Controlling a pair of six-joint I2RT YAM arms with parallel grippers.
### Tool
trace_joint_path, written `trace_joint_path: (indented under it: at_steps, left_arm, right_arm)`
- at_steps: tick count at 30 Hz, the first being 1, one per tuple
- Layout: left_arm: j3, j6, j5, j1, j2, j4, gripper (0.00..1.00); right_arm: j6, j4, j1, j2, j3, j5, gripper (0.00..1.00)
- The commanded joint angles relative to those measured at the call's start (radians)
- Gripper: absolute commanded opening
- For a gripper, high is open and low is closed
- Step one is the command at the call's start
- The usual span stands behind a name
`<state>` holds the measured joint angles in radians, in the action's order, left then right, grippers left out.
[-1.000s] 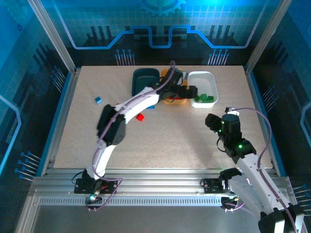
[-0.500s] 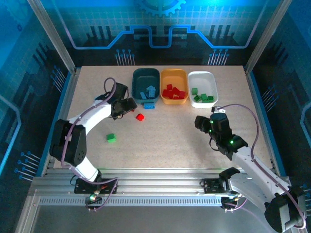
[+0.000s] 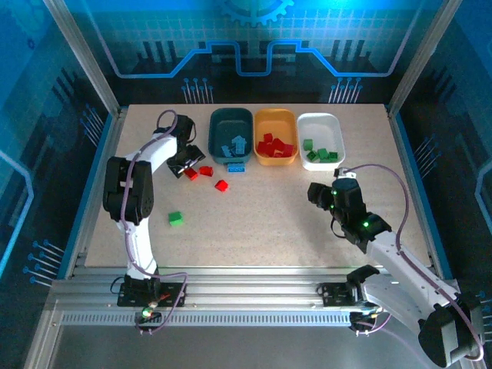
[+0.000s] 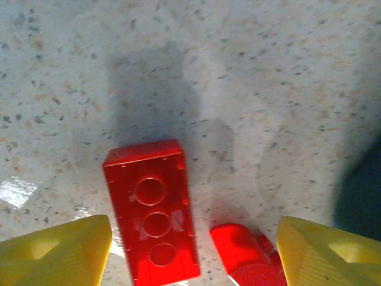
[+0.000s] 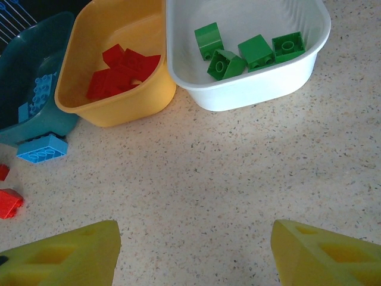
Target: Sort the legos into containers by color
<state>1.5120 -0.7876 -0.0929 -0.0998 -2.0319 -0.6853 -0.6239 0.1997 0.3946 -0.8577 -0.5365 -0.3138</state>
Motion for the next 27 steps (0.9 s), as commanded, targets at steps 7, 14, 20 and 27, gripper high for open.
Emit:
trace_joint_path:
  at_steps: [7, 14, 20, 27]
  left_arm:
    - [0.024, 0.007, -0.012, 0.021, -0.038, -0.067, 0.72]
    - [0.057, 0.031, -0.013, 0.038, -0.111, -0.064, 0.37]
    - [0.015, 0.036, -0.014, 0.015, 0.002, -0.040, 0.21]
    - [0.105, 0.070, -0.014, -0.187, 0.141, 0.023, 0.22]
  right_arm:
    - [0.004, -0.028, 0.015, -0.006, 0.006, -0.003, 0.69]
    - [0.004, -0.025, 0.015, 0.003, 0.007, -0.005, 0.69]
    - [0.001, -0.027, 0.015, 0.003, 0.009, -0.005, 0.69]
    - [-0.002, -0.029, 0.015, 0.002, 0.010, -0.004, 0.69]
